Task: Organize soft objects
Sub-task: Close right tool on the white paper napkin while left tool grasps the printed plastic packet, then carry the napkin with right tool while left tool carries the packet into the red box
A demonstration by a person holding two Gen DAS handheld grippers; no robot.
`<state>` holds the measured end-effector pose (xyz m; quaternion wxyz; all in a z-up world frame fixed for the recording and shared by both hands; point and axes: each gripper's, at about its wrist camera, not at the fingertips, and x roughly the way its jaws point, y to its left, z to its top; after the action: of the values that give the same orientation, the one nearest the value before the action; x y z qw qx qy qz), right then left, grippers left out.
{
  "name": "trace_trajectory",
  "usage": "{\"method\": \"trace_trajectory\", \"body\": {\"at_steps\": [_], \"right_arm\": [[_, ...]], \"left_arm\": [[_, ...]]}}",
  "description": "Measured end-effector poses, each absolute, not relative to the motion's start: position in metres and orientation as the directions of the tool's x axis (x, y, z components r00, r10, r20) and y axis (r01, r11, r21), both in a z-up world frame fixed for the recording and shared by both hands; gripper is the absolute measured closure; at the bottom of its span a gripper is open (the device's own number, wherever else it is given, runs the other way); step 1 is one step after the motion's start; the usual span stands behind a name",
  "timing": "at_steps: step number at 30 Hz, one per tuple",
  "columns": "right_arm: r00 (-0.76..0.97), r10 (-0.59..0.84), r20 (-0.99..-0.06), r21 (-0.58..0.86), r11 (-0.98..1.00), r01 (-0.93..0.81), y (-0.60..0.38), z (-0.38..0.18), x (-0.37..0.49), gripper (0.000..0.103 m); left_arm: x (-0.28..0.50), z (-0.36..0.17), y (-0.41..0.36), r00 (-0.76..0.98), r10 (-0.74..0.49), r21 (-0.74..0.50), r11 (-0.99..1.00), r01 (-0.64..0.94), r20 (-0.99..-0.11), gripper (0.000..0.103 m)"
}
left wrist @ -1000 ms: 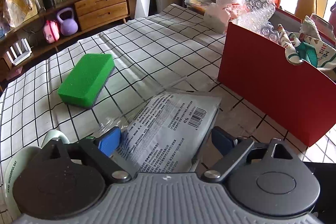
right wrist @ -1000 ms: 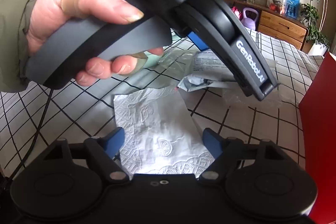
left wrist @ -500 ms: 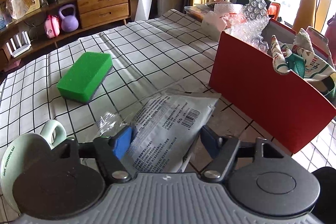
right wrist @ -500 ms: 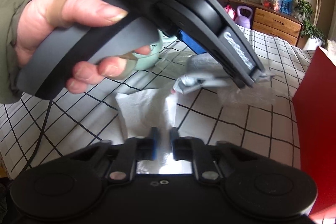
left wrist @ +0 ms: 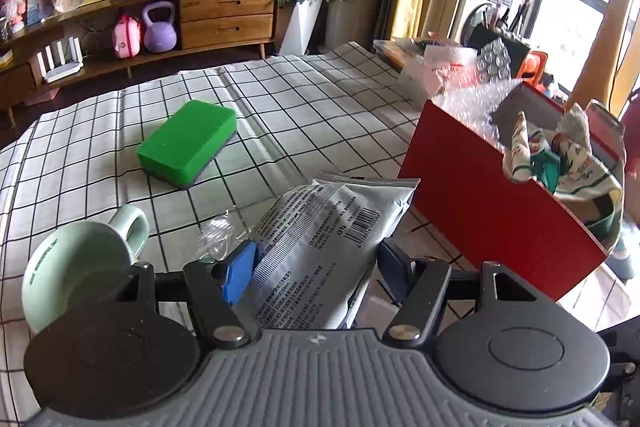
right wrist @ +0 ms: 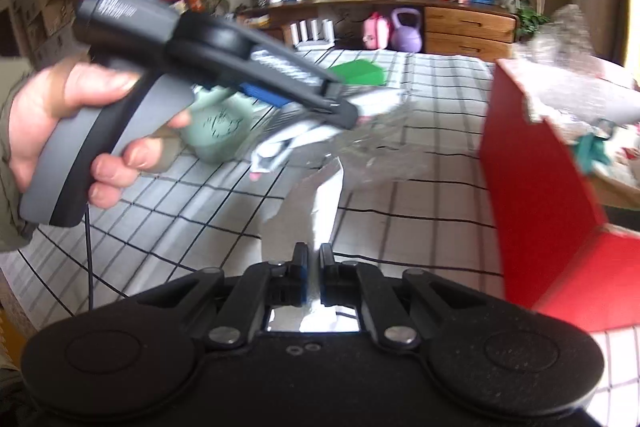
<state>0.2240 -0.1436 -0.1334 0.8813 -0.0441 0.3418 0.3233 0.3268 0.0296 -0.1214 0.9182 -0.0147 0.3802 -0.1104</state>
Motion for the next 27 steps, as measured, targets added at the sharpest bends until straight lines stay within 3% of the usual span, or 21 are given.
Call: {"method": "trace_trajectory", "body": {"at_steps": [12, 27], "right_arm": [[0.650, 0.528, -0.546, 0.186, 0.833, -0.521, -0.199, -0.078, 0.198, 0.098], [0.773, 0.409, -0.485, 0.185, 0.912, -0.366, -0.275, -0.029, 0.200, 0.098]], "left_arm": [[0.283, -0.070, 0.030, 0.725, -0.212, -0.157, 0.977, 0.144, -0.656, 0.037], [0.244, -0.011, -0.030, 0.762, -0.263, -0.148, 0.965, 0.218, -0.592, 0.037]]}}
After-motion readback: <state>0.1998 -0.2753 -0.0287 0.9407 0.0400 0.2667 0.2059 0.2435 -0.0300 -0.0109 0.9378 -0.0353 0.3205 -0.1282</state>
